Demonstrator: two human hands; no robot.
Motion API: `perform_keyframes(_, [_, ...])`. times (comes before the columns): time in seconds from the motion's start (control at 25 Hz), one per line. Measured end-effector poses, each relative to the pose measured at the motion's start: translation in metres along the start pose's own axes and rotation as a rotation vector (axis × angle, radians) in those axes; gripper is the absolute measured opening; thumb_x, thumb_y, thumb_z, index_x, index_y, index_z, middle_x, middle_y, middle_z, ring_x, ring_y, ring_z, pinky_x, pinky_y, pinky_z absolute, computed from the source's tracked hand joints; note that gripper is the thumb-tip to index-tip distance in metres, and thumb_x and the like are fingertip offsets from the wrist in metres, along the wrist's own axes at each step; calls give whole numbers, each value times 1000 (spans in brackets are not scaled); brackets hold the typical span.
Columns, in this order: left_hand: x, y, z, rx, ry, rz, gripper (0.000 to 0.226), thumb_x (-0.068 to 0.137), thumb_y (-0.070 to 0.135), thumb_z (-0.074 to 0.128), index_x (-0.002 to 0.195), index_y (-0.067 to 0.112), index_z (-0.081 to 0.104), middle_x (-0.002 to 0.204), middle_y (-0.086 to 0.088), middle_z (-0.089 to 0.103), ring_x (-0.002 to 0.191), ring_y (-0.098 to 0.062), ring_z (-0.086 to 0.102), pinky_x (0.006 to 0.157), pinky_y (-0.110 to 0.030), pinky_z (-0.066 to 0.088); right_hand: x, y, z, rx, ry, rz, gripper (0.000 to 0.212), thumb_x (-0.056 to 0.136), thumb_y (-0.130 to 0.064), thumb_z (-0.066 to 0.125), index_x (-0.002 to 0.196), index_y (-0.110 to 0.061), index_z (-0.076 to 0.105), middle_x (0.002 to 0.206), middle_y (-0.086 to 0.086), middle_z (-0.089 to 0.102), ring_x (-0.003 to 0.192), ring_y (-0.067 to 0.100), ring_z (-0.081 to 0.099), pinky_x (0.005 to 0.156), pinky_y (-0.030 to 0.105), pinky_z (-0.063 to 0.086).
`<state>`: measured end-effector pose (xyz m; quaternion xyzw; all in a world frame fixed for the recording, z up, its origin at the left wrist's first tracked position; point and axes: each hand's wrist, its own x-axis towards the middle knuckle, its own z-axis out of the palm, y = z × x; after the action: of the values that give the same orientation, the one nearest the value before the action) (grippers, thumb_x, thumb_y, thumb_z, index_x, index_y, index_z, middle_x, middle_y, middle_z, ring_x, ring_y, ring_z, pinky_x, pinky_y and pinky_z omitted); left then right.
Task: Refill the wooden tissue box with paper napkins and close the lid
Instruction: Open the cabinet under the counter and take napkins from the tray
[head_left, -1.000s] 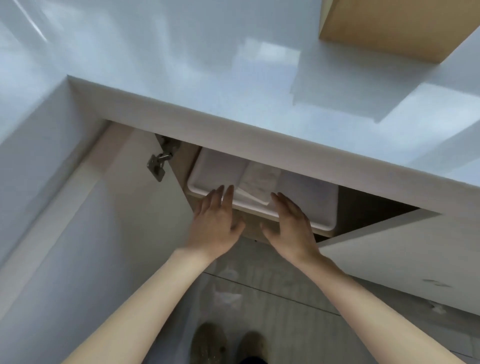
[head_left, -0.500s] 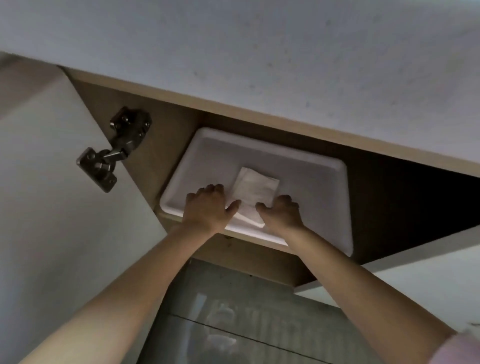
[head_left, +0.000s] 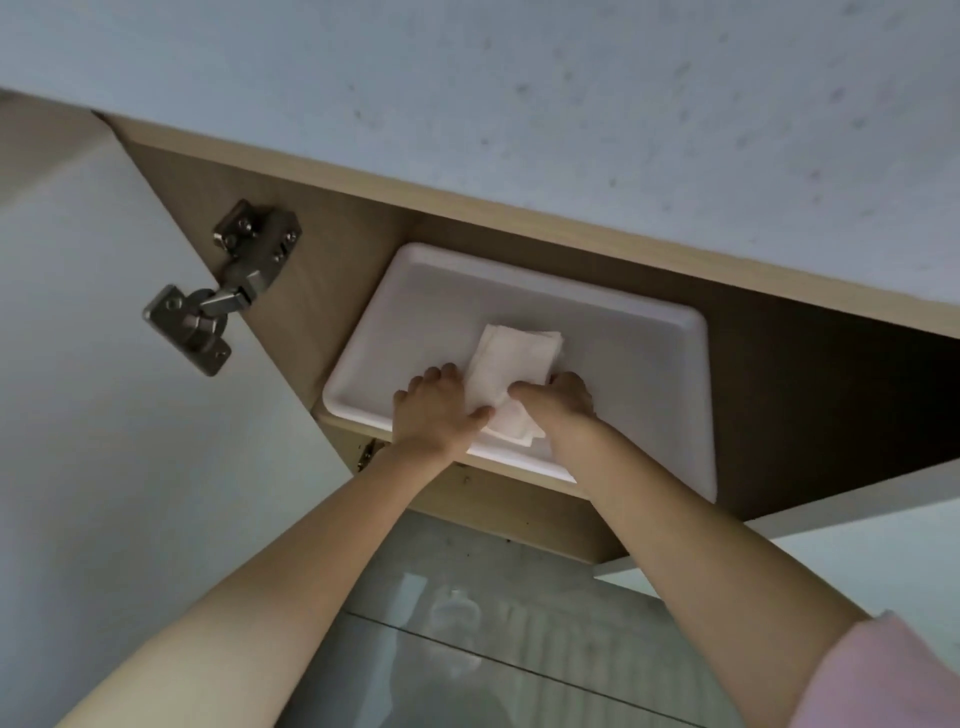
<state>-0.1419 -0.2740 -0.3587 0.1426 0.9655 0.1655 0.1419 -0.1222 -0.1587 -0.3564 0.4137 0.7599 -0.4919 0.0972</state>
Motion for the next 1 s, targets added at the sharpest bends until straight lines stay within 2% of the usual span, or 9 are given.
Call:
perform_keyframes(0.16, [-22,2,-20,-214,-30,-51,46,84,39,55,112,3,47,113,-16,57,103,-30,53,86,-38,43,-33,-5,-8,251,-17,-1,39,84,-17,57,119,-3,47,120,17,57,106,32,55,79,34,45])
perform_keyframes(0.24, [-44,4,-35,-397,-58,-112,45,83,36,59,112,3,48,114,-15,58,101,-29,54,79,-31,43,-58,-7,-17,296,-51,15,39,85,-18,57,120,-4,48,119,13,58,103,28,55,75,30,45])
perform_keyframes(0.32, [-74,8,-52,-541,-52,-180,44,82,33,62,111,5,48,114,-14,56,99,-25,54,75,-26,39,-90,-9,-27,368,-68,39,37,84,-17,58,118,-3,51,118,14,60,104,28,56,82,34,49])
perform_keyframes(0.4, [-103,14,-70,-744,-21,-300,46,80,31,64,116,8,46,120,-11,53,108,-23,51,85,-28,41,-127,-10,-34,493,-94,92,34,85,-13,58,117,-2,54,118,17,61,107,32,57,98,45,47])
perform_keyframes(0.44, [-119,16,-79,-890,-29,-388,49,79,31,64,119,10,46,123,-9,51,113,-23,49,92,-34,43,-147,-12,-38,580,-123,129,34,85,-10,58,117,-1,55,119,18,62,108,32,58,100,46,45])
perform_keyframes(0.52, [-152,20,-100,-1197,-143,-516,52,79,34,64,124,16,46,128,-6,53,116,-20,50,89,-38,48,-186,-15,-47,777,-181,212,35,87,-6,55,122,-2,52,120,18,62,106,30,59,97,40,47])
perform_keyframes(0.64, [-195,23,-126,-1493,-311,-616,48,80,34,63,122,13,52,122,-7,60,112,-18,56,88,-32,47,-235,-17,-56,964,-207,294,36,88,-2,53,124,-4,50,119,17,61,107,30,59,94,41,48])
perform_keyframes(0.84, [-243,29,-154,-1558,-387,-558,36,84,28,59,117,16,58,112,-3,69,102,-13,64,84,-25,49,-293,-21,-66,993,-200,333,36,88,-7,56,123,-8,49,112,13,62,101,26,61,80,32,51])
perform_keyframes(1.0, [-262,34,-178,-1569,-330,-532,37,87,23,54,123,16,52,116,-6,66,105,-20,63,92,-37,50,-319,-32,-80,925,-227,330,34,87,-11,59,120,-13,50,111,8,64,100,23,62,75,29,52])
